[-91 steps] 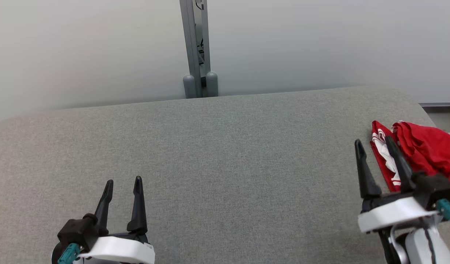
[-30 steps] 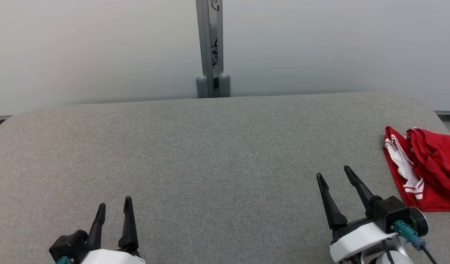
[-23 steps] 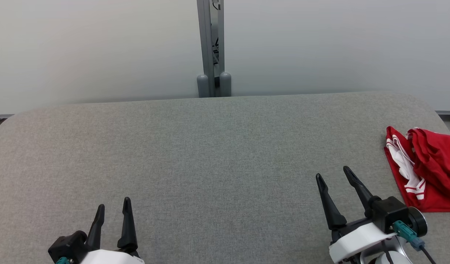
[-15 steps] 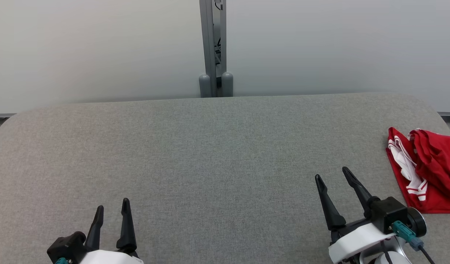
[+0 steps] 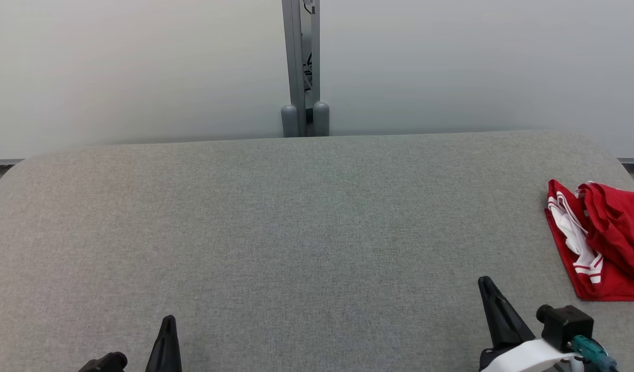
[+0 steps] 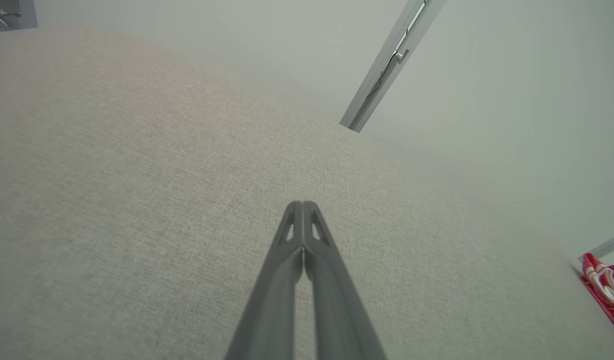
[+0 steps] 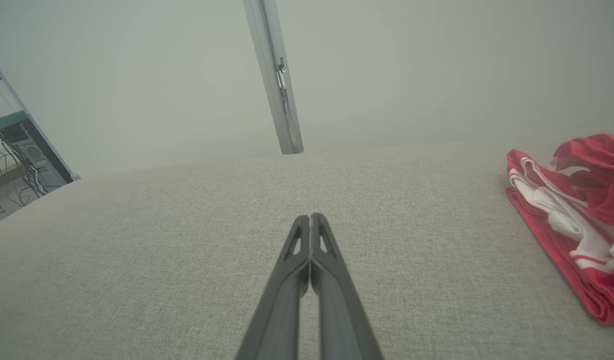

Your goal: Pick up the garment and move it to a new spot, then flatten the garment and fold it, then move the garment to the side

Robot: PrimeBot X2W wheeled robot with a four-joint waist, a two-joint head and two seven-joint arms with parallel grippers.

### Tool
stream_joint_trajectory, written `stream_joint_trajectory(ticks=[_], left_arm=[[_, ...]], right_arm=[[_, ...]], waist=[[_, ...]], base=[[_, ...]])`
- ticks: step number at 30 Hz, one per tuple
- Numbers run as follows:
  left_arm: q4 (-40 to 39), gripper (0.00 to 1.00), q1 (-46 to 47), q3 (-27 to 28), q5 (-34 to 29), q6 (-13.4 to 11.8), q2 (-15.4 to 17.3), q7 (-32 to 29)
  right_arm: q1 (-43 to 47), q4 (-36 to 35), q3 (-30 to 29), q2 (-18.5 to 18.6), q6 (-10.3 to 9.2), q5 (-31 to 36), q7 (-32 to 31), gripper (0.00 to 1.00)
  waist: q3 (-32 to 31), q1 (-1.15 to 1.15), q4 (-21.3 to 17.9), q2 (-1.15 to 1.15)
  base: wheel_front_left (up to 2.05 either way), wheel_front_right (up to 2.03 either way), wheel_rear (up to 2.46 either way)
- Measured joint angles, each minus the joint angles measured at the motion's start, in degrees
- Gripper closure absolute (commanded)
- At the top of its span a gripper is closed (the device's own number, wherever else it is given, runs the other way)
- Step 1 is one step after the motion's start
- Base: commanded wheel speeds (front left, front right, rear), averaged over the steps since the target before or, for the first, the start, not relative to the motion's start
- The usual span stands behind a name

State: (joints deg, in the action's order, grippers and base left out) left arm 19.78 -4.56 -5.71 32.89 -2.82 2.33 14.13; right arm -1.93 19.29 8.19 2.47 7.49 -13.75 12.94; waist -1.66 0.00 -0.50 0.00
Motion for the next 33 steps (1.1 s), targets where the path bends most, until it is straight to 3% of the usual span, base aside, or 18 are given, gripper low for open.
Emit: stream_joint_trajectory(ticks=[18, 33], left_arm=[[-2.6, 1.0, 1.5, -2.6, 14.3, 2.1, 0.0, -1.3], [-4.2, 1.0, 2.6, -4.2, 23.7, 3.5, 0.1, -2.0]], right_arm=[[2.5, -3.8, -6.1, 2.0, 0.0, -21.2, -5.9, 1.0], [4.0, -6.5, -10.1, 3.2, -0.01, -34.8, -9.5, 1.0]], waist=[[0.3, 0.0, 0.1, 0.0], [0.4, 0.0, 0.1, 0.0]], base=[[0.0, 0.0, 0.0], [0.0, 0.0, 0.0]])
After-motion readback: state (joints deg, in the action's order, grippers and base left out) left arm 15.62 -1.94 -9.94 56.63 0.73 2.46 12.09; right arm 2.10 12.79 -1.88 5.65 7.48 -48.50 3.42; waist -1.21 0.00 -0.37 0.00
